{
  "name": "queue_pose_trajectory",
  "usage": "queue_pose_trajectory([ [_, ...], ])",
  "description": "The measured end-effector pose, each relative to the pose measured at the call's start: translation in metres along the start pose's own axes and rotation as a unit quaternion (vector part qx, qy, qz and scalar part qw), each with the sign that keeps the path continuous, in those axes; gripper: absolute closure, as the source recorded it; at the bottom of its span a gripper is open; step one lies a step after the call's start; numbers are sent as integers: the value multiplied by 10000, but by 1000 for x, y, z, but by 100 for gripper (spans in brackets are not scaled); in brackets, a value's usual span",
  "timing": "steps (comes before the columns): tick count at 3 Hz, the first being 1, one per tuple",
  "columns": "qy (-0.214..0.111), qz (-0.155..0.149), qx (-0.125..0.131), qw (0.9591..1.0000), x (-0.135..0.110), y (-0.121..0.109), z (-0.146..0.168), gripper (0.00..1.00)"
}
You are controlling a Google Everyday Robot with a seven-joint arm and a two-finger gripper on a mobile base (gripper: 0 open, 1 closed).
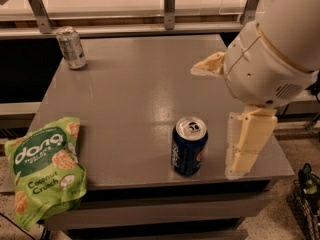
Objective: Pick pepsi can
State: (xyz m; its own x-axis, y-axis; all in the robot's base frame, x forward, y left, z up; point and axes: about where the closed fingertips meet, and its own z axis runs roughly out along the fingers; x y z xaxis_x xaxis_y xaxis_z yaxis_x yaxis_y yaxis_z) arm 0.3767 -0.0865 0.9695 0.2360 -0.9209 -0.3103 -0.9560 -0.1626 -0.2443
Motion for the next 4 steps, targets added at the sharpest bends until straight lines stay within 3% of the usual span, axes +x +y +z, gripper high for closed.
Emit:
queue_pose_trajectory([
  [1,-190,-398,-179,9989,-30,6,23,0],
  [2,-228,-501,-331,9979,-40,-3,44,0],
  [4,-276,-292,-418,9983,-27,-30,53,0],
])
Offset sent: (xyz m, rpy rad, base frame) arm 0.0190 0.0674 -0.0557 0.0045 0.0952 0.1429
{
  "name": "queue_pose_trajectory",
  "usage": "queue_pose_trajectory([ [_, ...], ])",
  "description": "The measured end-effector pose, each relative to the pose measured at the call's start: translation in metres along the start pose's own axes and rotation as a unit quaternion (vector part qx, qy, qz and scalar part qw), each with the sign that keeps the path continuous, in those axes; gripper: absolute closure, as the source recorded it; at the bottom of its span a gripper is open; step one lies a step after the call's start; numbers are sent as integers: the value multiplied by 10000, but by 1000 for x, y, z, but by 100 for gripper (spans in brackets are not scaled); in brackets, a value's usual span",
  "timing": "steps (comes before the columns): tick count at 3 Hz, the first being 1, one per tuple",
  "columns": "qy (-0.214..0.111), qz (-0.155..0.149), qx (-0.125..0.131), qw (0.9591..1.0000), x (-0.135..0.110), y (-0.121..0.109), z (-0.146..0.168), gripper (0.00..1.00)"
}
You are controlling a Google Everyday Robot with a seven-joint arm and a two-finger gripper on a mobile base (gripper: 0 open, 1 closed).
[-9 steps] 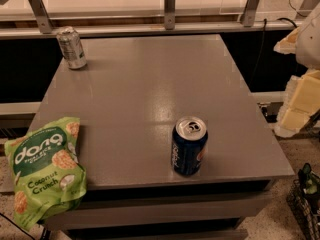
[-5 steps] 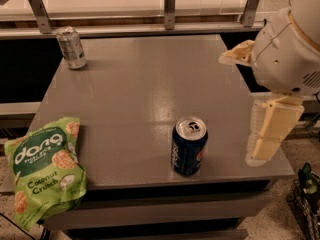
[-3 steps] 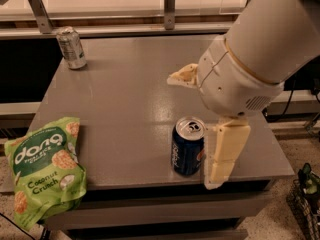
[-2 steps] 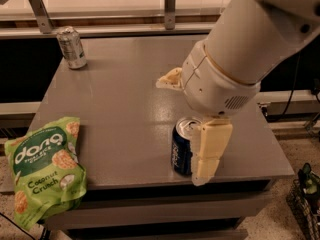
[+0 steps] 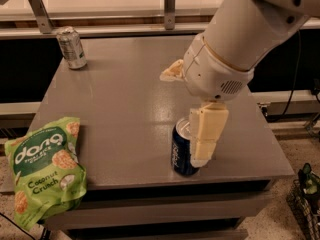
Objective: Pick pepsi can
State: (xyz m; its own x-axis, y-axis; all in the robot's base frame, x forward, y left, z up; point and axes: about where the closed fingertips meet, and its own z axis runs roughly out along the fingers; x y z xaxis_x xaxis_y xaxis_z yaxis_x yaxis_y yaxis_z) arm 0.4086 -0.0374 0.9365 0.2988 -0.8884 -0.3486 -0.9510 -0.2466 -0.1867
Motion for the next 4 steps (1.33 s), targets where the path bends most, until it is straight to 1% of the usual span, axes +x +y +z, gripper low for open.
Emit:
queue_pose_trajectory([
  [1,175,-127,44,9998,3,-1,-2,0],
  [2,312,-306,146,9989,6,5,-7,0],
  [3,482,-457,203,9976,7,11,-4,0],
  [4,690,-506,235,9961,12,13,4,0],
])
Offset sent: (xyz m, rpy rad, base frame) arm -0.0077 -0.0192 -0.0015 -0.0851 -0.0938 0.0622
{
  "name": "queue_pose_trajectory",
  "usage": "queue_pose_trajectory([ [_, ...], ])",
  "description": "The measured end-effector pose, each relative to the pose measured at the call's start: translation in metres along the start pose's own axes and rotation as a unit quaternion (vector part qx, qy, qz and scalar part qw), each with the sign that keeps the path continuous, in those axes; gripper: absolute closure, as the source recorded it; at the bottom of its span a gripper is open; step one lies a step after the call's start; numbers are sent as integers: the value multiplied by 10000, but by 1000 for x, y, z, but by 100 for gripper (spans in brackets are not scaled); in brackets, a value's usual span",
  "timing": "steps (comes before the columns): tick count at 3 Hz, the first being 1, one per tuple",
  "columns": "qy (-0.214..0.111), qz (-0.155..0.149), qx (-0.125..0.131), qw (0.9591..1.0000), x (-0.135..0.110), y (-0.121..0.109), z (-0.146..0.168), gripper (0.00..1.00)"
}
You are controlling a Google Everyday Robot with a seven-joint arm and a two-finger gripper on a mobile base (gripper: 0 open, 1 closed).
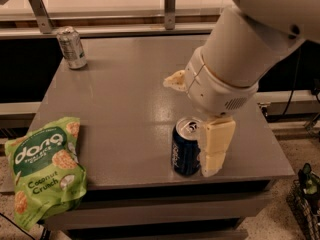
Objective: Pick pepsi can
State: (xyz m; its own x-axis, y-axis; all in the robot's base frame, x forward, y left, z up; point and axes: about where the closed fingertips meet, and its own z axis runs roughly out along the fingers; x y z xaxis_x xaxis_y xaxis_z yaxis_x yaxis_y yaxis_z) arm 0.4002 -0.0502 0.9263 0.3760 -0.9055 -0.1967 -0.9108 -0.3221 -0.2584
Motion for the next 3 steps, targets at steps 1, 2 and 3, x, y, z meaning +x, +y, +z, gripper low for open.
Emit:
queue_pose_trajectory([
  [1,83,-10,-89,9999,1,3,8,14],
  [2,138,19,-205,9997,1,6,14,32],
  [3,154,74,-361,9992,1,5,18,55],
])
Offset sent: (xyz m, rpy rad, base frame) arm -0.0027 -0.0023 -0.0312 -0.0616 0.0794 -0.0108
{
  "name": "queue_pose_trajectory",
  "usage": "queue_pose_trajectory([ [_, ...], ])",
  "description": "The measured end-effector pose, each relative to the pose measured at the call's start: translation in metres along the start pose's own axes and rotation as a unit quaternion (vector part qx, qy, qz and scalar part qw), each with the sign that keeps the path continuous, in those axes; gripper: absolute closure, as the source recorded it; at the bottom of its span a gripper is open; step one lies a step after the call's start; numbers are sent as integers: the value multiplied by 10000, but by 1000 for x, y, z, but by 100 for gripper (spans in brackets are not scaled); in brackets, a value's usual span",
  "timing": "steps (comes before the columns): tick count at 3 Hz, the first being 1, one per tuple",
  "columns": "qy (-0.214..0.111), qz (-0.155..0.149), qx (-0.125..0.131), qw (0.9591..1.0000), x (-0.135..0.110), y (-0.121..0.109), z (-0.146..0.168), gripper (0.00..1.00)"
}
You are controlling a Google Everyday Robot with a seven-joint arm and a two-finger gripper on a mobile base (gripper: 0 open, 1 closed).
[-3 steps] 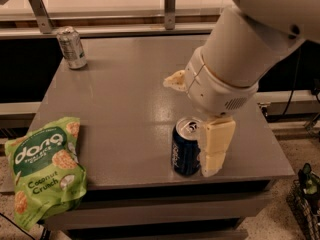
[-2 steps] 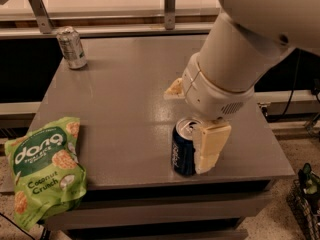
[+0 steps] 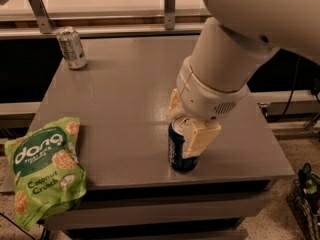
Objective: Pick pepsi can
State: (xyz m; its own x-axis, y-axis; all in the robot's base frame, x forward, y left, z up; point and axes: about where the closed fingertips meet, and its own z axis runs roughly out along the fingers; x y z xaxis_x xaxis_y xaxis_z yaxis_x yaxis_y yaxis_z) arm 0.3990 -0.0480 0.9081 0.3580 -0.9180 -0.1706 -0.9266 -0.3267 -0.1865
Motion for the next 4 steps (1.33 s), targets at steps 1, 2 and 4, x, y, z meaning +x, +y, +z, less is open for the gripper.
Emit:
queue_pose_trajectory([
  [1,57,-47,-124,9999,-4,0,3,78],
  [2,46,-77,-133,9999,-7,-3,-5,99],
  [4,-275,4,21,9996,2,-11,-44,100],
])
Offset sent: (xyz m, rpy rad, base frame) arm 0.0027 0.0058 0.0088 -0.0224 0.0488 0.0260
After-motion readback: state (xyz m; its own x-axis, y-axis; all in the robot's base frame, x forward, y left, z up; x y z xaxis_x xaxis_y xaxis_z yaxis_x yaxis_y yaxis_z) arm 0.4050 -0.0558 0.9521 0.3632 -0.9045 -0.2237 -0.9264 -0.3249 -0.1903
